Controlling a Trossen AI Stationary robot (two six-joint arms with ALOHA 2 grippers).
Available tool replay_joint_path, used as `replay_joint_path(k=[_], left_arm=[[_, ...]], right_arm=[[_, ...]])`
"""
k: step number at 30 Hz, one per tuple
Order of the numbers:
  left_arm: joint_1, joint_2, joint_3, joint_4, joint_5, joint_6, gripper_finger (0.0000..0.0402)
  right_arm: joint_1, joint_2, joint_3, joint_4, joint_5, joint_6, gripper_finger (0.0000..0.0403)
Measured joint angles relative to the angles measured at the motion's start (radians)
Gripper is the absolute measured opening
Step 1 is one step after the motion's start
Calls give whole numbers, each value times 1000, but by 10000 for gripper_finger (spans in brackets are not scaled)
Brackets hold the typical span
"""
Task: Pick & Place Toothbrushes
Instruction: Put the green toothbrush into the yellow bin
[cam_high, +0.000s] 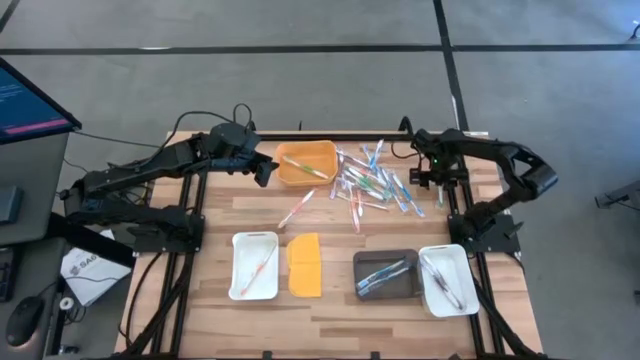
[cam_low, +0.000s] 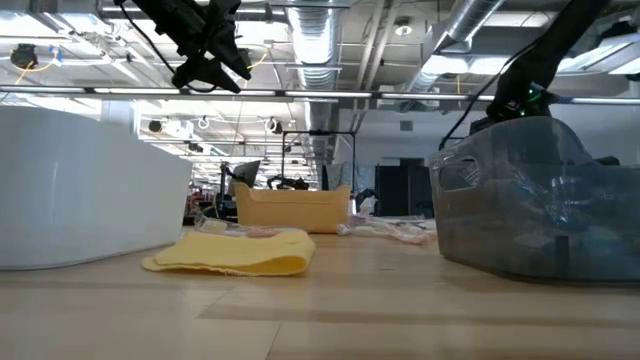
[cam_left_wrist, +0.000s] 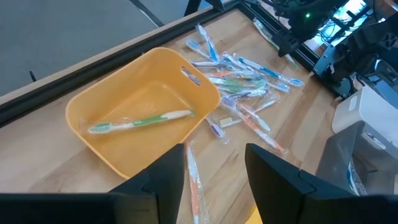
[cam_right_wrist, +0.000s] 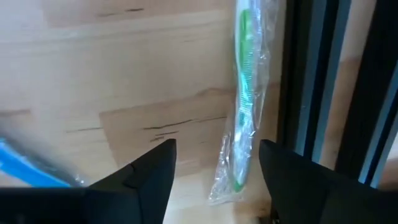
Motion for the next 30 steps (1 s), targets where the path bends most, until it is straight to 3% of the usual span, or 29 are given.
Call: replay_joint_path(k=[14,24,30], left_arm=[[0,0,0,-2,16,-17,163],[0,0,0,-2,16,-34,163],[0,0,0,-1,15,-42,163]], right_arm=[[-138,26,0,86,-12,-66,205],[-165,107,6,120,-45,-124,201],[-141,108,5,129,-44,-167,151]])
